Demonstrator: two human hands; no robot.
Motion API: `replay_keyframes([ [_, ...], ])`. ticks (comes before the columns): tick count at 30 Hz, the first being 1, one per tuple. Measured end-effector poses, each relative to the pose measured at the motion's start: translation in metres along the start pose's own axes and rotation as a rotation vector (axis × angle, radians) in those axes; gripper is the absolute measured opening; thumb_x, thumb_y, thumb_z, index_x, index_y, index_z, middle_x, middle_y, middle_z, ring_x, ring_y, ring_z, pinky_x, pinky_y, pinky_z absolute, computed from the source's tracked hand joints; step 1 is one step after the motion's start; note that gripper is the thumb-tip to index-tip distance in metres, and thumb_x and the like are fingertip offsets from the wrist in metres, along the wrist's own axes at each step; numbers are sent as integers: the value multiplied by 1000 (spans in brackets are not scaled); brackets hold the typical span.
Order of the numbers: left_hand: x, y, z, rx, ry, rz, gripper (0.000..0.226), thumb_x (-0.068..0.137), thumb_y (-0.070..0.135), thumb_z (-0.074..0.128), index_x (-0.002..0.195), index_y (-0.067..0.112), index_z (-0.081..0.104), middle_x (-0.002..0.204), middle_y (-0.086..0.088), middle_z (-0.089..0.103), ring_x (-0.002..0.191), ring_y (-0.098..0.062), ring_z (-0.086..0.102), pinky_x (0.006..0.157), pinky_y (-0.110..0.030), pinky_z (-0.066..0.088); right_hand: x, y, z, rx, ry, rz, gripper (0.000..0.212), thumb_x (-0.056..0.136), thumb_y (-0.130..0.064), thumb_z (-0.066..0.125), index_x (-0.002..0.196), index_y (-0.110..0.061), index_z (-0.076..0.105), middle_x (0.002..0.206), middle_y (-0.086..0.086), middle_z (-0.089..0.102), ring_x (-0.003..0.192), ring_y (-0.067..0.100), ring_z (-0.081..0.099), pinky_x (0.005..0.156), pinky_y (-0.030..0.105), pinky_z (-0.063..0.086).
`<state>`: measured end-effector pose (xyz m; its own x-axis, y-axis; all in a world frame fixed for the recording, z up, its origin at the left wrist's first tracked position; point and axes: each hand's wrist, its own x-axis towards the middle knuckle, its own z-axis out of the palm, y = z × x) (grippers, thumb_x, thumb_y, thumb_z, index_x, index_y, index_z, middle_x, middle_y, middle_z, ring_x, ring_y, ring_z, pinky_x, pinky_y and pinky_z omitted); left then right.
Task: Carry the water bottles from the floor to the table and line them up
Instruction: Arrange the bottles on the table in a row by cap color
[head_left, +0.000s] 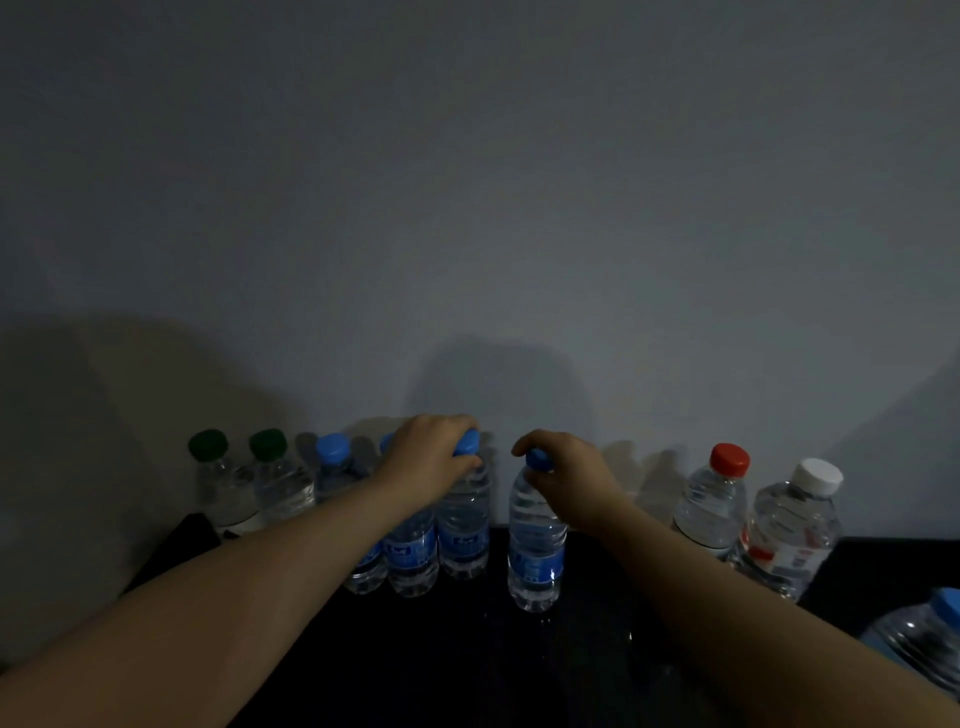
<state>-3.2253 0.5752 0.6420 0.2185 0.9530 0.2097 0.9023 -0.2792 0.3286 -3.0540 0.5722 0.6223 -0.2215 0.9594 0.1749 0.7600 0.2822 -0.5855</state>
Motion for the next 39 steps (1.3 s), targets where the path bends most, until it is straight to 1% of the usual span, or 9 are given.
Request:
replay_keyframes([
  [3,1,-7,1,-8,-6,2,30,86,25,62,112,11,58,102,-10,65,94,-25,58,77,-34,47,5,-3,5,11,1,-2,28,87,-6,57,113,-16,61,123,9,57,110,25,54,84,23,39],
  [7,2,-12,2,-30,-43,15,36,86,25,62,120,16,56,109,-9,64,100,-26,58,76,-31,42,10,-8,9,28,-3,-1,29,88,-5,56,114,-15,61,126,10,57,111,25,54,88,28,43],
  [12,1,-14,3,-62,-108,24,39,86,22,62,123,13,54,116,-13,63,106,-27,57,78,-25,36,9,-10,8,5,3,-12,29,87,-4,56,113,-15,61,125,9,57,113,24,53,92,28,41],
  [20,1,-16,2,-68,-116,50,42,86,21,62,127,15,52,122,-9,61,110,-24,56,83,-23,36,7,-11,4,8,-11,-14,28,87,-4,56,113,-15,61,124,9,58,112,24,54,94,30,44],
  [26,0,-15,3,-15,-101,31,36,88,23,60,123,18,53,116,-9,63,107,-26,56,91,-37,45,8,-13,10,-34,-65,-39,32,89,-5,53,119,-15,58,128,9,54,114,25,52,95,27,39],
  [29,-4,-14,10,123,-78,-14,38,92,29,51,129,27,45,130,2,55,122,-25,44,105,-48,30,6,-12,13,-18,-39,-51,32,91,-5,49,121,-14,56,129,9,52,114,24,51,91,21,36],
  [33,-9,-17,21,163,-67,-41,42,96,35,41,137,34,32,145,11,39,132,-20,32,111,-60,9,4,-9,16,52,-28,-20,29,90,-12,55,118,-16,58,125,6,55,108,18,53,87,17,35],
  [36,-10,-19,26,154,-38,-44,43,97,34,37,139,33,29,146,11,37,134,-17,31,111,-59,-1,5,-11,16,124,-8,24,25,88,-23,60,113,-18,61,117,6,61,102,17,57,86,22,42],
  [39,-12,-20,28,176,-23,-24,46,97,33,36,142,29,24,147,8,35,137,-16,28,113,-59,-2,10,-11,17,-21,42,39,32,86,-30,62,117,-19,60,119,6,61,109,24,55,94,33,46],
])
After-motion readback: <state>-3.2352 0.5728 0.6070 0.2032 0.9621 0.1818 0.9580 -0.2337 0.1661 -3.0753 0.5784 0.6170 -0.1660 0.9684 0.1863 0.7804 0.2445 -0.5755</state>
